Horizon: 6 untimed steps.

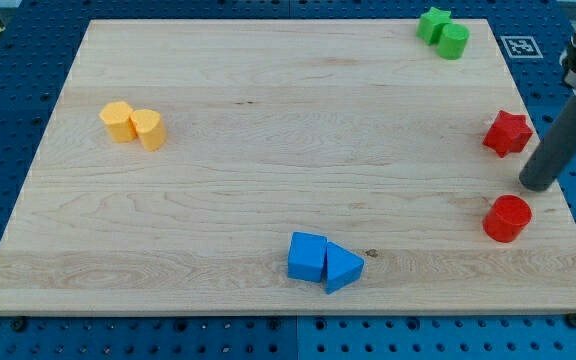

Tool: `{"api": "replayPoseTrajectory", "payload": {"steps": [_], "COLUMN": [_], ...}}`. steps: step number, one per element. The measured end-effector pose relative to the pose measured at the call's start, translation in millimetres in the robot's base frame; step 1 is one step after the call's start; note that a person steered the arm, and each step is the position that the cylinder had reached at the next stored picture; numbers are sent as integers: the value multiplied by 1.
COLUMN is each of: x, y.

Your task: Push the red circle closer to the red star

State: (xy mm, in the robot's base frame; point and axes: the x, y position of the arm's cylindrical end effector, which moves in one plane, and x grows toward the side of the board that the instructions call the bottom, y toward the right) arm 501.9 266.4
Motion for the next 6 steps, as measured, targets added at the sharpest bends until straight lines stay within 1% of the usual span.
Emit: {"api": "replayPoseTrajectory", "payload": {"steps": [2, 3, 4, 6], "x": [64, 72, 72, 72], "y": [3, -2, -43, -45]}}
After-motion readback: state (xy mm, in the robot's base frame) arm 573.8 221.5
